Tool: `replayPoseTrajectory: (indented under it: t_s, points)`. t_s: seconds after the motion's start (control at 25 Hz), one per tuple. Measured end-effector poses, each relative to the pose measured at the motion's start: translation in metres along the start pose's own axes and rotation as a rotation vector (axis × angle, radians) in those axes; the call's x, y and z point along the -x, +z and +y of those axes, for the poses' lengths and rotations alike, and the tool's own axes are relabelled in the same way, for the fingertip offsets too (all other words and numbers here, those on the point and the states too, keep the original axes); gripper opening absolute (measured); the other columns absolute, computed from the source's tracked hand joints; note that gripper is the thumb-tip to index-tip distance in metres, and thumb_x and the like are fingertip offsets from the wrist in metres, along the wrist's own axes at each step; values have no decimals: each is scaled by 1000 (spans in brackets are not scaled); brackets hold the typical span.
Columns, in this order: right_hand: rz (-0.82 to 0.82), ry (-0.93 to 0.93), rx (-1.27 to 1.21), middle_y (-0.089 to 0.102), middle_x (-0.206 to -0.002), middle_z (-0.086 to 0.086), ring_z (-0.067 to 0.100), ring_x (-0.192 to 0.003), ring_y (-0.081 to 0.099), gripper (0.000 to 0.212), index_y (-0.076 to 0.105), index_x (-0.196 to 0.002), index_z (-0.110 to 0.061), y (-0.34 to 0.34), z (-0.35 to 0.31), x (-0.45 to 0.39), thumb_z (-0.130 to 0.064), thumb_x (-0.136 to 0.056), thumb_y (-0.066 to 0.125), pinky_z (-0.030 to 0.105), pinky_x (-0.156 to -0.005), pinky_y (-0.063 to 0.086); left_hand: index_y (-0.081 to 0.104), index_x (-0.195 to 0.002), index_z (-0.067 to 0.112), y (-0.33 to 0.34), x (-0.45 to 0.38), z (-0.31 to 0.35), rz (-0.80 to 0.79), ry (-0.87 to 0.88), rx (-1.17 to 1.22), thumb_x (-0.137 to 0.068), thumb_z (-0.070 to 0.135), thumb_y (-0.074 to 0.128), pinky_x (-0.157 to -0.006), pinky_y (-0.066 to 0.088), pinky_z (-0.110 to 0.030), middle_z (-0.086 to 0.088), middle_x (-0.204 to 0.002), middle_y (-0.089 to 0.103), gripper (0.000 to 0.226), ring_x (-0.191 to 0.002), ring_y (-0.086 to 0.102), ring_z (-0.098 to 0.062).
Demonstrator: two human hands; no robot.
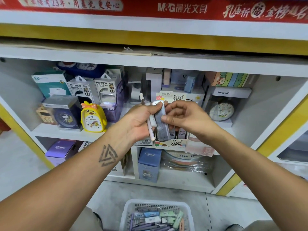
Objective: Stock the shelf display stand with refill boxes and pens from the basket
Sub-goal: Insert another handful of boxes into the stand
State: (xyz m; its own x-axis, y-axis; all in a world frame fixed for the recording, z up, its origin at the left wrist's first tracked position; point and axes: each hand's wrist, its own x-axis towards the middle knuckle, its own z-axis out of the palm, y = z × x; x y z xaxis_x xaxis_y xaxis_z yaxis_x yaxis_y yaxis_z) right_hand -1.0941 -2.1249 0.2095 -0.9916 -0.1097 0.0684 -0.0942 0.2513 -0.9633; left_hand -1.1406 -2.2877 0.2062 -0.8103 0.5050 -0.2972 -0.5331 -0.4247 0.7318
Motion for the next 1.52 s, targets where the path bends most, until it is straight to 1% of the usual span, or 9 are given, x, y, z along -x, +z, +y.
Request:
replayPoseTrajectory:
  t_s: [0.16, 0.28, 0.44, 0.6, 0.8, 1.0, 1.28, 1.44, 1.52]
  points:
    - [67, -9, 10, 63, -72, 11, 22, -48, 57, 28, 56, -96, -8, -1, -1, -3, 9, -80, 70, 29, -45, 45, 67, -101, 1, 4, 3, 1, 24, 61, -75, -94, 5, 58, -67, 60, -40, -15, -88, 73, 12, -79, 72, -25]
    - [151, -8, 63, 71, -93, -1, 19, -47, 58, 44, 55, -111, -18, -16, -4, -4, 7, -78, 66, 27, -41, 43, 67, -102, 2, -1, 1, 5, 151, 103, -111, -94, 5, 59, -64, 59, -31, -12, -87, 71, 12, -77, 70, -19]
    - [154, -11, 418, 71, -97, 7, 16, -65, 65, 35, 61, -106, -21, -30, -1, -5, -7, -79, 80, 36, -59, 58, 54, -82, 12, 0, 4, 7, 183, -25, -159, -94, 17, 62, -32, 27, -15, 1, -60, 44, 16, -37, 34, -6]
    - [80, 36, 589, 72, -92, 2, 21, -84, 72, 27, 60, -105, -21, -28, 6, -8, -16, -84, 77, 40, -80, 59, 48, -74, 14, 5, 10, 9, 81, -108, -146, -86, 24, 55, -40, 27, -18, -2, -64, 42, 17, -47, 32, -11]
    - [33, -112, 943, 62, -82, 5, 23, -76, 63, 14, 50, -103, -21, -22, 15, -6, -25, -96, 62, 39, -66, 54, 58, -89, 2, 6, 14, 7, 45, -100, -61, -89, 14, 45, -46, 40, -23, -12, -69, 55, 17, -53, 46, -17]
    - [58, -96, 859, 62, -78, 1, 21, -74, 63, 11, 54, -95, -23, -18, 18, -10, -26, -95, 65, 36, -67, 52, 65, -117, -2, 1, 15, 7, -1, -30, -117, -95, 11, 50, -64, 57, -30, -13, -84, 71, 30, -70, 68, -20]
    - [-21, -187, 1057, 54, -90, -2, 24, -85, 56, 13, 55, -87, -18, -13, 24, -10, -25, -94, 63, 36, -71, 43, 63, -123, 0, 2, 19, 9, -21, -50, -141, -93, 11, 50, -60, 48, -29, -11, -78, 65, 34, -64, 55, -17]
    - [252, -230, 596, 63, -87, -3, 12, -69, 52, 11, 68, -103, -19, -10, 7, -10, -24, -96, 61, 28, -65, 42, 61, -108, 2, 4, 18, 9, -15, -72, -182, -88, 11, 44, -63, 40, -30, -15, -83, 64, 28, -66, 50, -17]
    - [245, -136, 273, 67, -85, 7, 12, -64, 54, 11, 70, -101, -19, -7, -3, -9, -27, -96, 64, 31, -62, 45, 61, -95, 6, 6, 18, 7, -7, -58, -248, -88, 8, 44, -62, 39, -30, -14, -83, 64, 18, -65, 50, -17]
